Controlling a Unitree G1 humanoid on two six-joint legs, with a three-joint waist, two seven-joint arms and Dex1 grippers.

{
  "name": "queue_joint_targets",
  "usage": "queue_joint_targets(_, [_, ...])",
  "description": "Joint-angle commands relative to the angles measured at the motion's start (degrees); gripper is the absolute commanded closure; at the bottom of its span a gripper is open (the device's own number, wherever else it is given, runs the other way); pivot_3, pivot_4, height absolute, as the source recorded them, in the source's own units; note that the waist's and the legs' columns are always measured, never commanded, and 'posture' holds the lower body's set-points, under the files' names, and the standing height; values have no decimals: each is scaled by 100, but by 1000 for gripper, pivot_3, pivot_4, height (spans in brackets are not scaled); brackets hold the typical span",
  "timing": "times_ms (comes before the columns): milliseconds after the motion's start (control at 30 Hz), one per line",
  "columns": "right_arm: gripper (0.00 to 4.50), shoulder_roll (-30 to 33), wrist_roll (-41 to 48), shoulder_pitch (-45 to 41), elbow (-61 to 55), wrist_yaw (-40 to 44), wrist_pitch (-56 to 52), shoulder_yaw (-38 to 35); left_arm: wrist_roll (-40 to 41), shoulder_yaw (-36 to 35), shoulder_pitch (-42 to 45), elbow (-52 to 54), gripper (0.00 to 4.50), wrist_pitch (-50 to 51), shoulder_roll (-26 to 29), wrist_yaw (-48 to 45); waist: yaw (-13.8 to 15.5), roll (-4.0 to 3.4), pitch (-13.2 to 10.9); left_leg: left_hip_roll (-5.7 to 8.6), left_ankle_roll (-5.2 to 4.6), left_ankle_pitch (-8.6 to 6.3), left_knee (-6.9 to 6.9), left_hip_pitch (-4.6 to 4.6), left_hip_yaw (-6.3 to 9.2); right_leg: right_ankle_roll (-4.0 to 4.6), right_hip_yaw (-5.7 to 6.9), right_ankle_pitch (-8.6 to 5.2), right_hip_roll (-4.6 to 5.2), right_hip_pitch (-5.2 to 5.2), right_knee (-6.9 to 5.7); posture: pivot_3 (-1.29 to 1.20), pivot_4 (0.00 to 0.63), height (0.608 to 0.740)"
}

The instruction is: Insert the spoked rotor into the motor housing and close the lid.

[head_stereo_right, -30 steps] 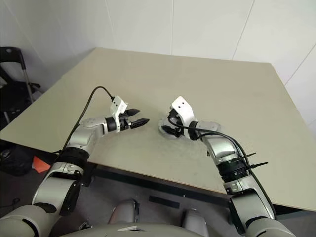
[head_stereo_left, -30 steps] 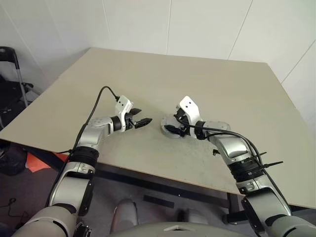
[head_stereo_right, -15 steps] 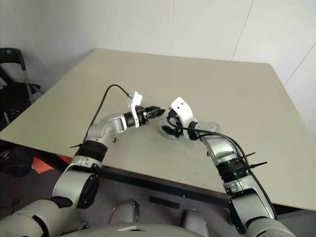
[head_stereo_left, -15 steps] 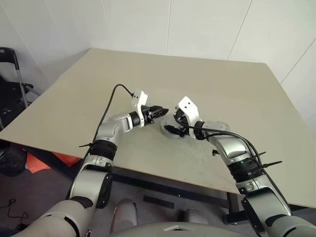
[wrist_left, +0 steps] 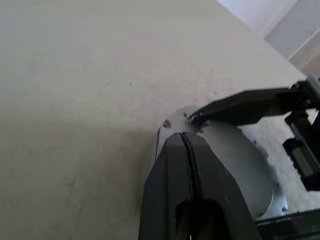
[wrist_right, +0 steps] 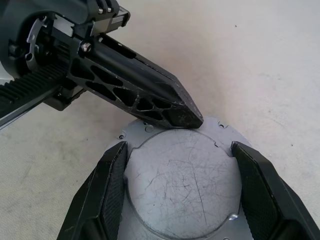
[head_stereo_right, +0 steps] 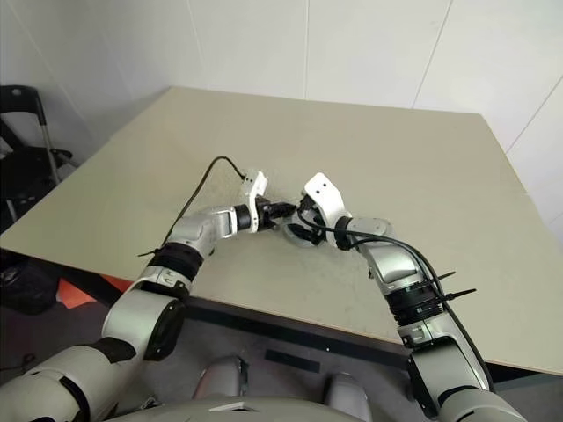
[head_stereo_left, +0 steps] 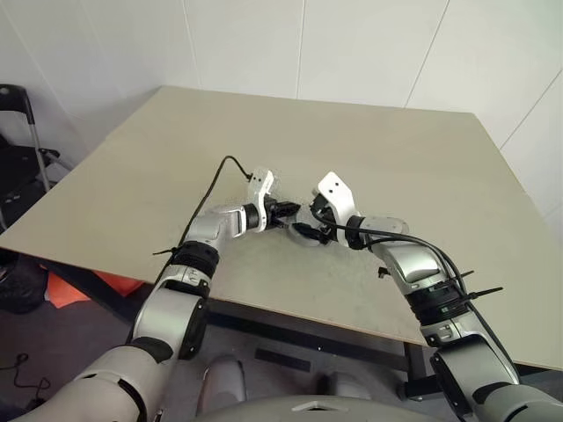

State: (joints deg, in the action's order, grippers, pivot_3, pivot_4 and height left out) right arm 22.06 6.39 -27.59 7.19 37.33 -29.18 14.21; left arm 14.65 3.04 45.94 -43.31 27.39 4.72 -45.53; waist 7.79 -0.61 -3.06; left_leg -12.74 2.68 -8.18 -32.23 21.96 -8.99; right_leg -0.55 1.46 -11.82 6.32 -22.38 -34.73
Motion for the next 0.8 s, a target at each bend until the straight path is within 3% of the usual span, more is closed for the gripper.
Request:
queue_joint_targets(33, [1307, 125, -219, 86, 56, -128, -82, -41, -100, 168, -86, 232, 4472, 262, 45, -107, 3, 0, 0, 1, 0, 0, 0, -2, 0, 0, 0, 0, 0, 2, 0, 0, 0, 740])
queue_joint_targets(367, [1307, 63, -48, -29, 67, -141, -227, -186, -141, 252, -133, 455, 4472, 794, 140, -91, 11, 0, 0, 2, 0, 0, 0, -17, 0, -10, -1, -6, 1, 19, 4, 0, 0, 740])
queue_joint_targets(500, [35, 120, 21, -54, -179, -45, -306, -225, -130, 273, -145, 526, 4500, 918, 146, -129, 9, 0, 0, 3, 0, 0, 1, -16, 0, -29, -2, -18, 1, 19, 6, 0, 0, 740])
queue_joint_targets(800, [35, 1095, 458, 211, -1688, 878, -799, -489, -136, 316, -156, 642, 4500, 1096, 135, -174, 82, -1, -1, 4, -11, -7, 10, 1, 0, -10, -2, -7, 1, 8, 18, 0, 0, 740])
